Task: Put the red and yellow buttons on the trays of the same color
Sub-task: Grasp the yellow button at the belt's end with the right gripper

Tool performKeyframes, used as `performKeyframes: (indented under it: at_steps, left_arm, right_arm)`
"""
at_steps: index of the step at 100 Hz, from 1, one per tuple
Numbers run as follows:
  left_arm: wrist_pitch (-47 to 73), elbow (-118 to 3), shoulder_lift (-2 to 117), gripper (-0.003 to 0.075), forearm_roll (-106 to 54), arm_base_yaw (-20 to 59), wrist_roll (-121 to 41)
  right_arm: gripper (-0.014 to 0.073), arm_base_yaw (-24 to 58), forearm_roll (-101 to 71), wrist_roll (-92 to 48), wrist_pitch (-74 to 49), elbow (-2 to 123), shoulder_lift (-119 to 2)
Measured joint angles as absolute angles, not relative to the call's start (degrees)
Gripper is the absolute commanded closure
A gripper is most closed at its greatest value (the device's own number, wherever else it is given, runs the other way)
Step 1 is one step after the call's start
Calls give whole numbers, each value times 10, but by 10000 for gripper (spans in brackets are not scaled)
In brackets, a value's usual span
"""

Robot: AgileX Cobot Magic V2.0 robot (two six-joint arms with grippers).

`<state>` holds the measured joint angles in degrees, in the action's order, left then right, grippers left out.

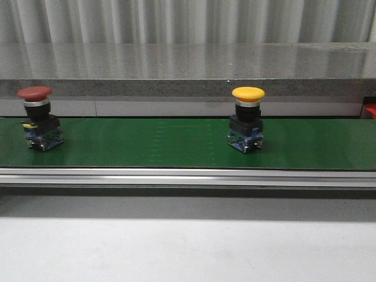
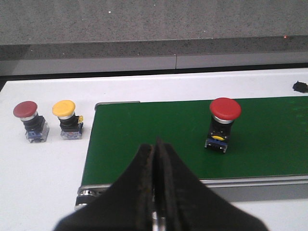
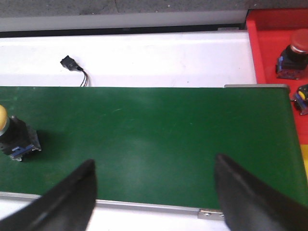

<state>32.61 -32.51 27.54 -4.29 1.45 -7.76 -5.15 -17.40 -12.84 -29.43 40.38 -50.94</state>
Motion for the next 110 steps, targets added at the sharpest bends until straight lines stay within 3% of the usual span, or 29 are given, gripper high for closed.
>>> performKeyframes:
  at_steps: [28, 51, 92, 102, 110]
  left_arm:
    - [326, -325, 275, 741, -43, 14, -78]
    - [326, -325, 275, 741, -43, 14, -78]
    - [326, -325, 275, 741, -43, 16, -78]
    - [326, -325, 275, 741, -43, 16, -78]
    - [326, -325, 275, 741, -43, 16, -78]
  right_arm:
    - [-50, -19, -184, -191, -364, 452, -543]
    - [-50, 36, -184, -225, -420, 524, -664]
    - [-46, 108, -184, -249, -404, 611, -856]
    - [48, 109, -184, -249, -396, 637, -886]
    - [230, 109, -184, -249, -395, 651, -907]
